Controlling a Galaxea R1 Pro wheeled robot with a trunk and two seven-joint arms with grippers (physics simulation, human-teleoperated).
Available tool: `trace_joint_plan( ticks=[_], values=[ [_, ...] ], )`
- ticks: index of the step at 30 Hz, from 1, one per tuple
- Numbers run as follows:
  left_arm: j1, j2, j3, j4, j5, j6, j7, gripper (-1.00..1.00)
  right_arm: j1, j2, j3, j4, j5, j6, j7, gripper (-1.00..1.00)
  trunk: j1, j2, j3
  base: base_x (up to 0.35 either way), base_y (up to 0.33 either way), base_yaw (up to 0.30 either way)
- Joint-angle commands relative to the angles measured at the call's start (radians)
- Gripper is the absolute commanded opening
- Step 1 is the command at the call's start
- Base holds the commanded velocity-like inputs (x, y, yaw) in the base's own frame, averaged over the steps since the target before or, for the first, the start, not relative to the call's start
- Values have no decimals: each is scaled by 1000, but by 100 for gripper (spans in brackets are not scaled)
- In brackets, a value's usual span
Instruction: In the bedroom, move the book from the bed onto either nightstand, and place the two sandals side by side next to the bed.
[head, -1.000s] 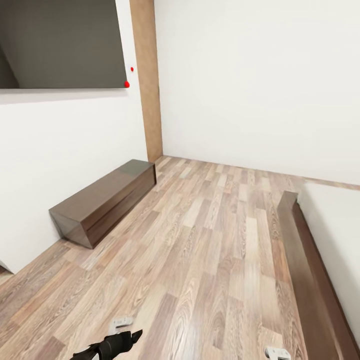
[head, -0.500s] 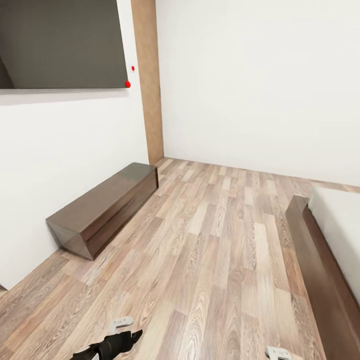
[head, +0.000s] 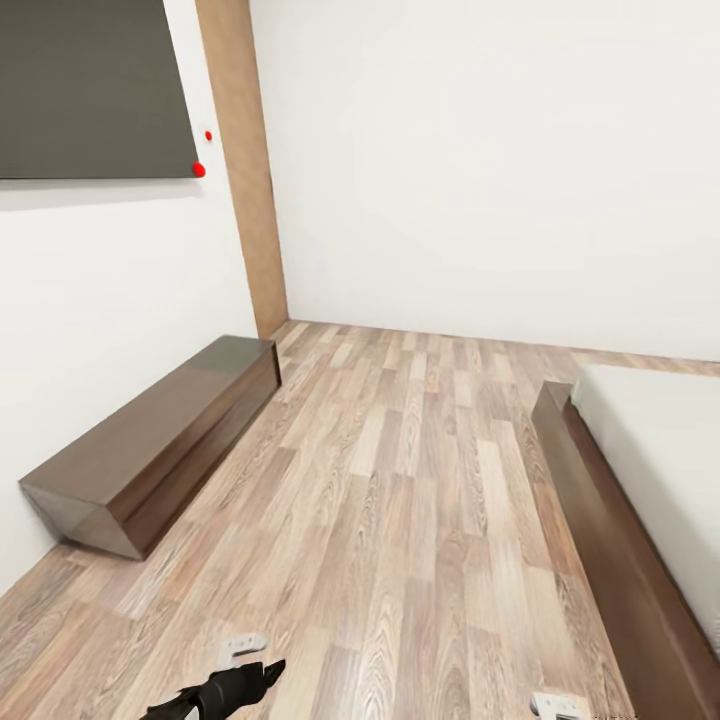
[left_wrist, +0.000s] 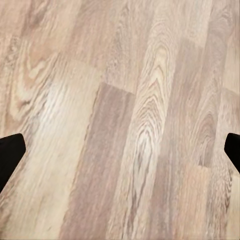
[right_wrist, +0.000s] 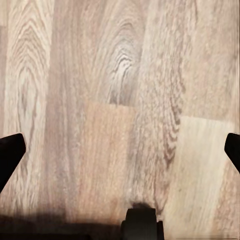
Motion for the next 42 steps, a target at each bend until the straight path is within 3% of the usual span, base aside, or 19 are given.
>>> trace_joint_plan(
  ticks=[1,22,29,42],
  values=[
    [0,0,8,0,-11,-4,-4,100,0,0,-9,-1,11,4,4,100,0,0,-1,10,8,-299],
    [0,-2,6,0,-12,-5,-4,100,-1,0,-9,-1,9,4,4,100,0,0,-1,2,1,-296],
    [0,-4,5,0,-12,-4,-3,100,-1,0,-9,-1,6,4,4,100,0,0,-1,89,-29,-62],
    [0,-10,5,0,-13,-4,-3,100,-1,5,-9,3,4,4,-2,100,0,0,-1,289,-93,-3]
  ],
)
